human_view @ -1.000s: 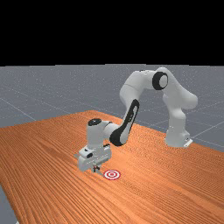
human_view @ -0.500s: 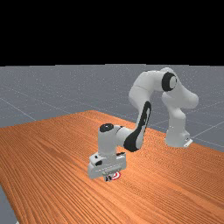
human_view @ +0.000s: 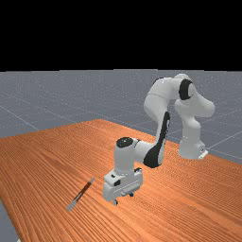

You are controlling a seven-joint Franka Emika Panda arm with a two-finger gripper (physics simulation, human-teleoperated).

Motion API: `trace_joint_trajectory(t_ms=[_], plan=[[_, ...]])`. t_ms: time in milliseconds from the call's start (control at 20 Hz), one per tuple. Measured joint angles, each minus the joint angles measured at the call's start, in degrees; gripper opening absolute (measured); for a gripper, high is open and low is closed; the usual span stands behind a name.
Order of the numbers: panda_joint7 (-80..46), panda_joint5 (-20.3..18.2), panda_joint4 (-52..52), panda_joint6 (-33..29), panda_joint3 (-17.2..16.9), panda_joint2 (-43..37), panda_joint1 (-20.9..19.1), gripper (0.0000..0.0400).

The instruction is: Pick up the pen and put it to the marker

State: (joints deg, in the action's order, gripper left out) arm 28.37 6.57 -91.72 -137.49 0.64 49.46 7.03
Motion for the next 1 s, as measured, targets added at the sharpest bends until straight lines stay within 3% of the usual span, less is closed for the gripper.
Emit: trace_joint_trajectory(t_ms=[50, 250, 350, 450, 550, 800, 850, 950, 1000], plan=[[1.1, -0.6, -1.8, -2.8, 0.7, -0.7, -1.0, 0.0397], [2.0, -0.6, -2.9, -3.4, 0.5, -1.5, -2.0, 0.04], [1.1, 0.1, -7.6, -7.0, -0.2, -5.8, -1.6, 0.04], [1.3, -0.1, -8.7, -4.5, 0.1, -9.6, -1.8, 0.04], [0.5, -1.4, -5.0, 2.9, 0.6, -10.0, -1.9, 0.04], [-9.6, -2.0, -1.4, 5.1, 0.3, -8.2, 3.4, 0.04], [-5.7, -1.3, 2.6, 6.7, 1.2, -6.0, 3.3, 0.04], [-3.2, -1.9, 28.5, 21.1, 1.6, 7.6, 3.2, 0.04], [-3.7, -1.5, 20.5, 15.0, 1.3, 3.8, 3.0, 0.04]])
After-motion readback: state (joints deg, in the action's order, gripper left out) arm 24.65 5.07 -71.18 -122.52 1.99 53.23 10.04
